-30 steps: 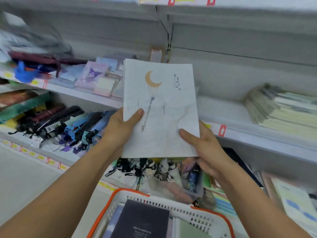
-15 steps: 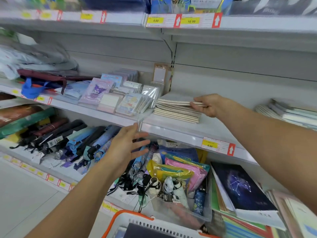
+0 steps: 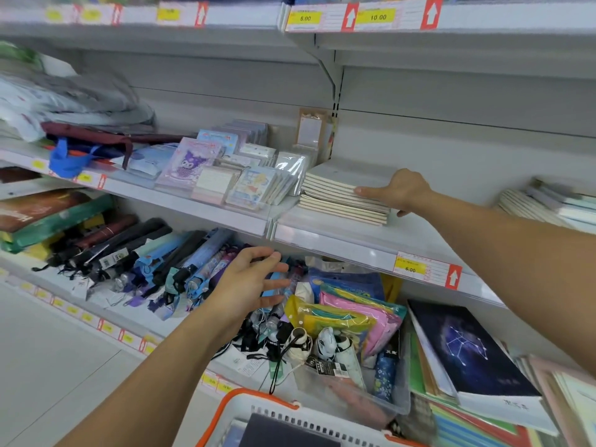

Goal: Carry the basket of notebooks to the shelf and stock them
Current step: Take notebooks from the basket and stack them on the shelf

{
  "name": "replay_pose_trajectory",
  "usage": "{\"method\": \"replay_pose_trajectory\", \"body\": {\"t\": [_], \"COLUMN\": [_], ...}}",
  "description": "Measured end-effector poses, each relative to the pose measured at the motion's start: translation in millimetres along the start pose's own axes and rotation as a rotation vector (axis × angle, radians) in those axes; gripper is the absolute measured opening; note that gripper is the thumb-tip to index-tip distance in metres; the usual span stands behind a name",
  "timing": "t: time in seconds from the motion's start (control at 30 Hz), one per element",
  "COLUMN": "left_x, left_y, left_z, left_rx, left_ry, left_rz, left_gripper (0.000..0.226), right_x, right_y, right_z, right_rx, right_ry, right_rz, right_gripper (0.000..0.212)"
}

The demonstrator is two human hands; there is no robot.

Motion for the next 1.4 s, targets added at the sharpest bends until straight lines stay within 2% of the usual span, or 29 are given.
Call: {"method": "replay_pose_trajectory", "body": {"t": [0.2, 0.27, 0.33, 0.37, 0.4, 0.43, 0.53, 0.57, 0.6, 0.67, 0.77, 0.87, 0.93, 1.07, 1.17, 1.23, 1.27, 1.33, 1.4], "left_x": [7, 8, 7, 7, 7, 9, 27, 33, 38, 42, 42, 41, 43, 44, 46, 51, 55, 60, 58], "left_y": [-7, -12, -22, -31, -40, -52, -89, -99, -107, -114, -113, -111, -112, -111, -105, -101, -99, -93, -86], "left_z": [1, 7, 17, 22, 26, 30, 38, 40, 42, 43, 37, 34, 35, 36, 34, 34, 32, 23, 15], "left_rx": [-0.084, -0.180, -0.373, -0.513, -0.677, -0.852, -1.295, -1.390, -1.441, -1.429, -1.358, -1.316, -1.313, -1.299, -1.264, -1.184, -1.105, -0.847, -0.621], "left_ry": [-0.014, 0.014, 0.022, -0.005, -0.057, -0.133, -0.445, -0.545, -0.616, -0.654, -0.634, -0.631, -0.635, -0.600, -0.540, -0.523, -0.530, -0.499, -0.415], "left_rz": [0.039, 0.068, 0.117, 0.159, 0.203, 0.257, 0.483, 0.551, 0.590, 0.585, 0.509, 0.488, 0.498, 0.528, 0.564, 0.606, 0.624, 0.628, 0.604], "left_gripper": [0.029, 0.029, 0.029, 0.031, 0.035, 0.040, 0.052, 0.052, 0.052, 0.047, 0.042, 0.040, 0.042, 0.057, 0.079, 0.085, 0.080, 0.053, 0.032], "right_x": [8, 35, 95, 131, 164, 193, 274, 301, 323, 355, 369, 359, 350, 336, 324, 317, 313, 305, 298], "right_y": [-8, -15, -28, -26, -20, -6, 76, 107, 130, 158, 164, 168, 175, 173, 162, 143, 132, 112, 105], "right_z": [-6, 1, -6, -25, -54, -93, -234, -268, -292, -330, -357, -352, -335, -302, -282, -273, -267, -253, -248], "right_rx": [0.214, 0.138, -0.085, -0.206, -0.269, -0.268, -0.110, -0.115, -0.158, -0.301, -0.397, -0.465, -0.492, -0.840, -1.114, -1.333, -1.433, -1.577, -1.536], "right_ry": [0.019, 0.210, 0.481, 0.545, 0.511, 0.351, -0.410, -0.538, -0.588, -0.577, -0.528, -0.496, -0.484, -0.517, -0.475, -0.485, -0.486, -0.470, -0.434], "right_rz": [0.005, 0.068, 0.291, 0.387, 0.423, 0.371, -0.061, -0.217, -0.342, -0.473, -0.440, -0.447, -0.493, -0.601, -0.585, -0.509, -0.444, -0.336, -0.326], "right_gripper": [0.074, 0.080, 0.062, 0.048, 0.039, 0.037, 0.048, 0.051, 0.052, 0.042, 0.029, 0.008, 0.020, 0.016, 0.026, 0.037, 0.039, 0.034, 0.023]}}
Point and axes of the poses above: each hand's wrist, its own x-axis away from the middle knuckle, its own z-axis out of the back of the hand, y = z × x, the point moved 6 cm from there along -x, towards the middle knuckle, and after that the axes turned 1 degree about -y, right-handed, at the moved point
